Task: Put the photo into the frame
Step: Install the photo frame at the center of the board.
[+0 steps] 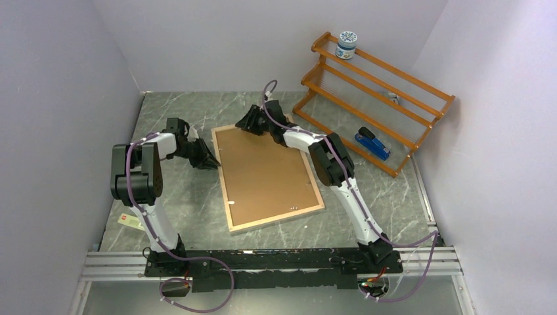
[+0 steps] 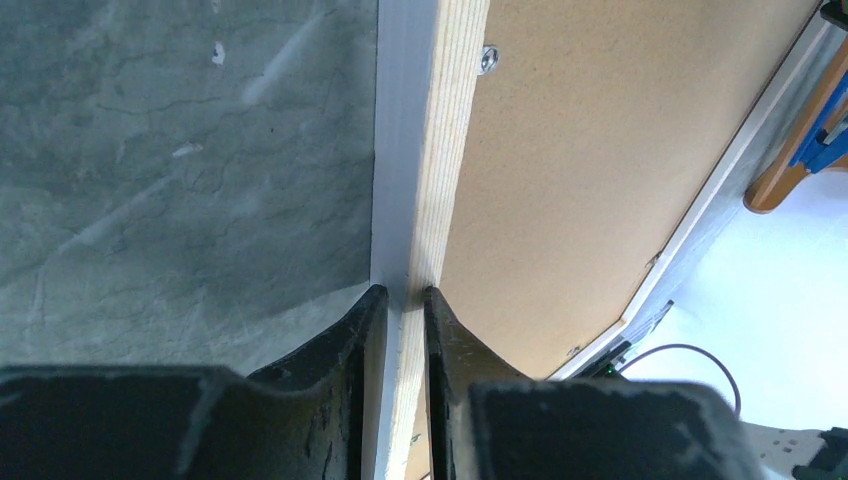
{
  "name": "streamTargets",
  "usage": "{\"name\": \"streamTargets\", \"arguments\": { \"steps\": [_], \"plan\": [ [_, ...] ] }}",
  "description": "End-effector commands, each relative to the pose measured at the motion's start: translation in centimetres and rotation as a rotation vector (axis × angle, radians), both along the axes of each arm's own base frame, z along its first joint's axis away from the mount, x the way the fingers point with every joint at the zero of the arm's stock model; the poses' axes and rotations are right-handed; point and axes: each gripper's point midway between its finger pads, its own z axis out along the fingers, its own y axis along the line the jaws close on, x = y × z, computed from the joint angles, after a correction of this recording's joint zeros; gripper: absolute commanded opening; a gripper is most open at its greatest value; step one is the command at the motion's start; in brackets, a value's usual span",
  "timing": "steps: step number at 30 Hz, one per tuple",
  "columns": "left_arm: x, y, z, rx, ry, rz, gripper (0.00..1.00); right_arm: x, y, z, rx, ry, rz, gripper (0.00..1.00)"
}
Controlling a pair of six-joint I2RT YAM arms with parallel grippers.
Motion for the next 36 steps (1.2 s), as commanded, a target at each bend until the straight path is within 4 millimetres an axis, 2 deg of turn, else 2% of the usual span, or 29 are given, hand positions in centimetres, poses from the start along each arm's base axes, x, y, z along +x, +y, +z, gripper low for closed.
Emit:
{"name": "streamTargets", "arguments": {
  "steps": [1,6,8,11,17,20,22,25,28,29,30,33,34,36],
  "plan": [
    [-0.6,-0.1,-2.0,0.023,0.051,-0.033,0.23,-3.0,0.9,-5.9,0.009,0.164,0.033,0.43],
    [-0.3,0.2,-2.2,0.046,0.046,-0.030,0.24,-3.7,1.7,-6.0,0.030,0.168,0.063,0.38],
    [0.0,0.6,-1.9,0.066,0.036,-0.027,0.25,-3.7,1.5,-5.1,0.026,0.144,0.066,0.37],
    [0.7,1.5,-0.7,0.120,0.004,-0.008,0.30,-2.4,-0.2,-1.8,-0.014,0.081,0.023,0.39],
    [4.0,4.9,4.1,0.294,-0.182,0.079,0.54,0.1,-5.5,7.9,-0.114,-0.086,-0.070,0.47],
    [5.5,6.3,7.1,0.379,-0.289,0.102,0.64,-0.3,-8.1,10.9,-0.178,-0.128,-0.092,0.48],
    [6.2,7.5,9.6,0.444,-0.362,0.120,0.64,-1.1,-10.2,11.9,-0.229,-0.136,-0.120,0.49],
    [7.3,9.8,12.9,0.558,-0.443,0.179,0.71,-2.5,-13.9,12.4,-0.316,-0.134,-0.188,0.50],
    [7.9,12.7,15.6,0.679,-0.471,0.283,0.92,-3.5,-18.3,12.4,-0.427,-0.119,-0.271,0.54],
    [8.0,13.5,16.4,0.712,-0.474,0.312,0.94,-3.8,-19.9,12.4,-0.469,-0.109,-0.309,0.56],
    [8.0,14.2,17.1,0.740,-0.481,0.326,0.94,-4.2,-21.4,12.1,-0.504,-0.097,-0.336,0.60],
    [7.9,15.5,18.1,0.799,-0.497,0.355,0.95,-5.7,-24.6,11.1,-0.578,-0.072,-0.388,0.80],
    [8.0,15.5,18.2,0.794,-0.505,0.342,0.94,-6.0,-25.5,10.5,-0.590,-0.057,-0.404,0.88],
    [8.4,14.6,17.6,0.737,-0.512,0.267,0.94,-6.7,-26.5,9.3,-0.589,-0.018,-0.405,0.97]
  ]
}}
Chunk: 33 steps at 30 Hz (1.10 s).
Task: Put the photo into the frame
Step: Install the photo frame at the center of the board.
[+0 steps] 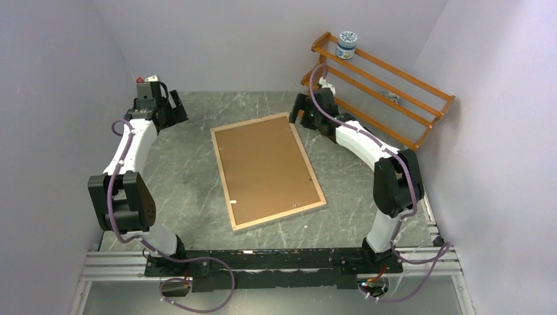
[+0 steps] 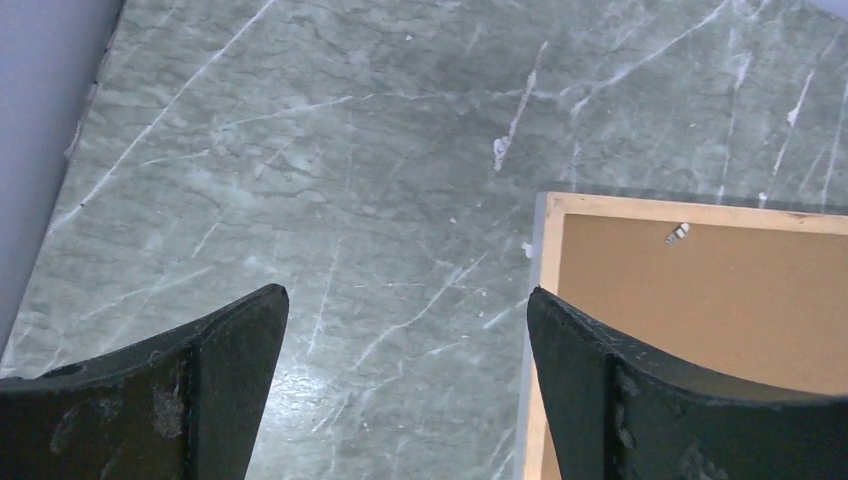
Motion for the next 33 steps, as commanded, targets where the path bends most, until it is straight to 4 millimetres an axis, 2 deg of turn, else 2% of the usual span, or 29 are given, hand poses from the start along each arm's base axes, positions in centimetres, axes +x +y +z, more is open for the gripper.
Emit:
{"name": "streamTargets", "arguments": {
  "steps": [1,6,11,16,20,24,27,33],
  "plan": [
    [0.5,0.3,0.8,0.024,0.006,-0.088,0.94,-2.1,-4.2,-3.9,-0.100,0.105,-0.059,0.99],
    [2.8,-4.0,-0.4,-0.110,-0.013,-0.283,0.94,-3.3,-4.9,-7.5,-0.131,0.215,-0.022,0.97],
    [6.2,-8.0,-1.9,-0.161,-0.055,-0.430,0.93,-4.1,-4.6,-10.5,-0.164,0.309,0.035,0.82],
    [9.3,-12.2,-5.7,-0.109,0.068,-0.559,0.81,-5.1,-3.5,-12.1,-0.151,0.361,0.114,0.69],
    [11.0,-14.6,-7.9,-0.056,0.098,-0.637,0.81,-5.7,-3.7,-12.9,-0.169,0.391,0.126,0.61],
    [11.6,-17.0,-10.1,-0.005,0.121,-0.717,0.83,-6.7,-3.6,-13.8,-0.174,0.423,0.141,0.57],
    [11.7,-18.7,-11.4,0.042,0.123,-0.762,0.85,-7.7,-3.4,-14.4,-0.165,0.441,0.148,0.57],
    [12.4,-18.5,-14.7,0.175,0.182,-0.718,0.86,-8.9,-3.3,-15.2,-0.143,0.469,0.144,0.57]
  ]
}}
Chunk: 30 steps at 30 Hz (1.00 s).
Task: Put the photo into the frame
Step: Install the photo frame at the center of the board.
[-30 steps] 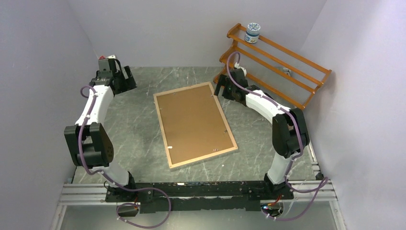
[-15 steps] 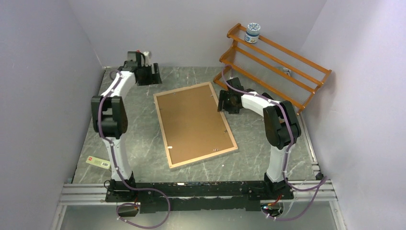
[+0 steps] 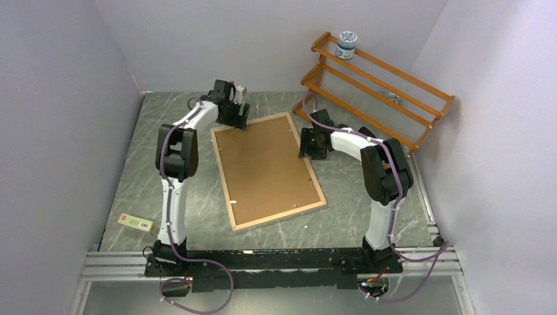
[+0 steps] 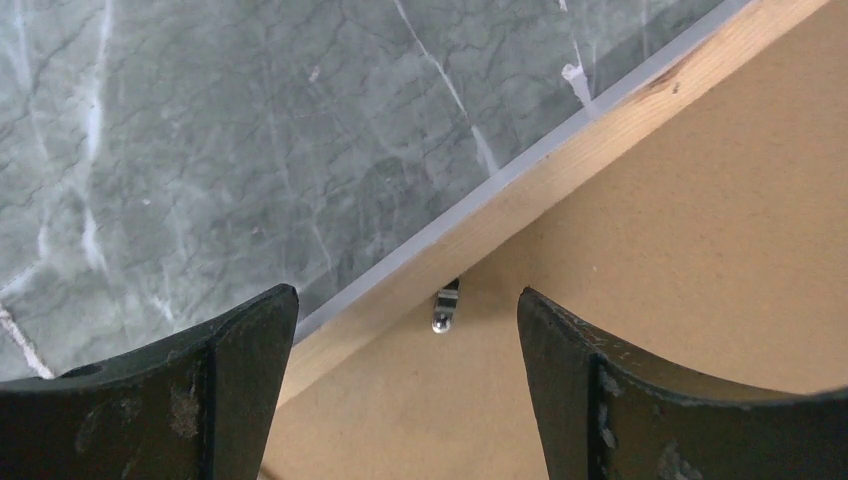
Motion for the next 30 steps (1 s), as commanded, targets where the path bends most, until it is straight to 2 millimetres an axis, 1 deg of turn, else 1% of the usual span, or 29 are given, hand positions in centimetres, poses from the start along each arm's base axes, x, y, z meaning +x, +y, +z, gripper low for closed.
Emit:
{"name": "streamTargets", "arguments": {
  "steps": [1,3,6,9,14,17,18,21,23,25,30],
  "plan": [
    [1.9,1.1,-0.6,0.143,-0.066,0.014,0.86,-1.2,0.3,-0.2,0.024,0.022,0.004,0.57],
    [2.1,1.2,-1.2,0.174,-0.071,0.013,0.85,-1.3,0.3,-0.4,0.025,0.028,0.000,0.56],
    [2.3,1.8,-2.0,0.235,-0.075,0.006,0.81,-1.4,0.2,-0.6,0.020,0.031,-0.006,0.56],
    [2.1,2.0,-2.5,0.272,-0.074,-0.015,0.70,-1.3,0.2,-0.7,0.017,0.032,-0.013,0.55],
    [1.3,1.7,-2.5,0.267,-0.069,-0.069,0.57,-1.1,0.1,-0.8,0.015,0.035,-0.025,0.55],
    [0.6,1.2,-2.5,0.250,-0.059,-0.114,0.52,-1.1,0.3,-1.0,0.019,0.042,-0.029,0.54],
    [0.4,1.1,-2.6,0.245,-0.053,-0.130,0.54,-1.0,0.3,-0.9,0.021,0.042,-0.031,0.54],
    [-0.3,0.7,-2.8,0.224,-0.023,-0.174,0.67,-1.0,0.3,-0.9,0.021,0.041,-0.035,0.54],
    [-0.6,0.5,-2.7,0.191,-0.004,-0.189,0.72,-1.0,0.2,-1.0,0.018,0.044,-0.037,0.54],
    [-0.8,0.4,-2.5,0.143,0.020,-0.203,0.73,-1.1,0.1,-1.2,0.015,0.049,-0.039,0.54],
    [-2.1,-0.4,-2.0,-0.011,0.104,-0.241,0.69,-1.4,0.0,-1.4,0.010,0.052,-0.038,0.54]
  ]
}}
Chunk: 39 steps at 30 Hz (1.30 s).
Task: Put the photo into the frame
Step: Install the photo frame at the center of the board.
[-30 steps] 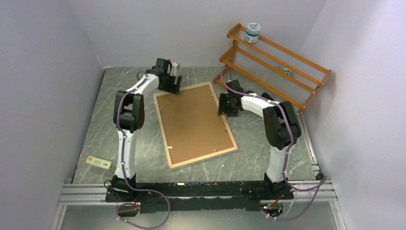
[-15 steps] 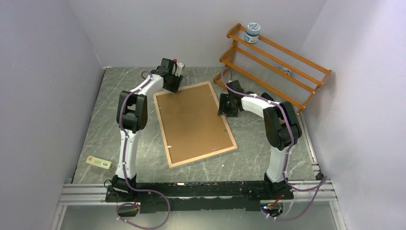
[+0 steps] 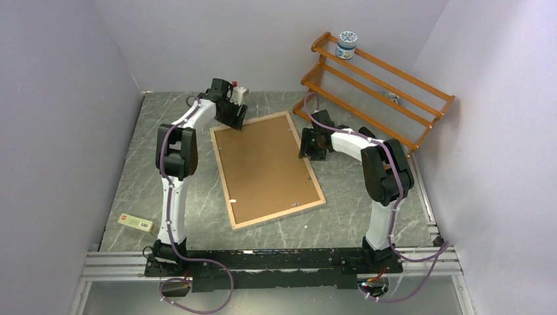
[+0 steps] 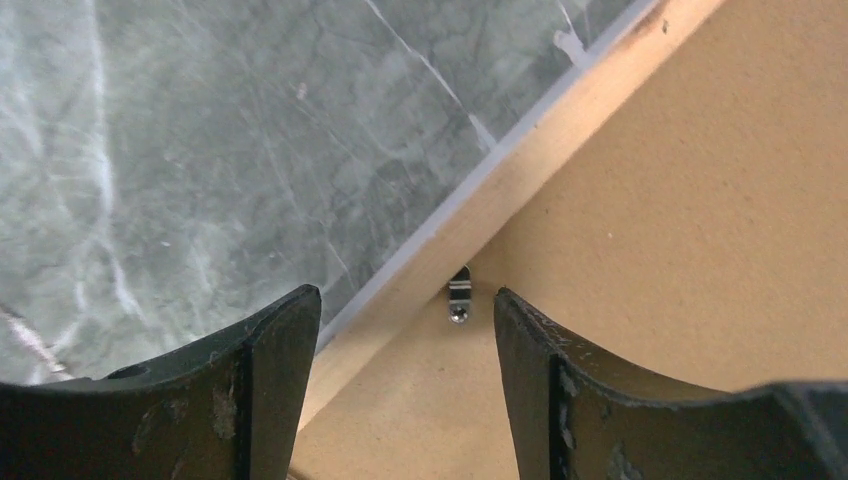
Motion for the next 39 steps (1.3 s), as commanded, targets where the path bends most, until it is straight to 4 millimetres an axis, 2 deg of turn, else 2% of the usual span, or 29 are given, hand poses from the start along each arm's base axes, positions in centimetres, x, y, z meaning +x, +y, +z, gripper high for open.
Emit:
{"name": "streamTargets", "arguments": {
  "steps": [1,4,7,9,15,20,27,34,35,37,39],
  "plan": [
    [-3.0,-0.8,-0.9,-0.123,0.172,-0.069,0.68,-1.2,-0.3,-1.4,-0.018,0.050,-0.006,0.54],
    [-3.2,-0.4,-1.3,-0.124,0.189,-0.056,0.63,-1.2,-0.2,-1.4,-0.018,0.052,-0.003,0.54],
    [-2.4,0.2,-1.7,-0.093,0.163,-0.009,0.55,-1.1,-0.1,-1.4,-0.015,0.052,0.001,0.54],
    [-2.0,0.2,-1.9,-0.096,0.152,0.004,0.54,-1.1,-0.1,-1.6,-0.017,0.056,0.003,0.54],
    [-2.4,-1.6,-2.2,-0.100,0.138,-0.072,0.64,-1.1,-0.2,-1.9,-0.028,0.061,0.009,0.54],
    [-2.3,-1.7,-2.8,-0.068,0.132,-0.059,0.64,-1.2,-0.3,-2.1,-0.030,0.064,0.008,0.54],
    [-1.5,-0.6,-3.8,0.007,0.114,0.034,0.49,-1.4,-0.4,-2.4,-0.032,0.069,0.009,0.54],
    [-2.1,-0.1,-4.3,0.036,0.136,0.045,0.18,-1.4,-0.5,-2.6,-0.034,0.071,0.004,0.53],
    [-2.2,-0.2,-4.3,0.032,0.139,0.039,0.16,-1.3,-0.4,-2.6,-0.034,0.070,0.004,0.53],
    [-2.4,-0.4,-4.4,0.025,0.147,0.021,0.03,-1.3,-0.4,-2.5,-0.033,0.070,0.003,0.53],
    [-2.5,-0.5,-4.3,0.024,0.148,0.007,0.03,-1.2,-0.4,-2.4,-0.031,0.068,-0.001,0.53]
  ]
}}
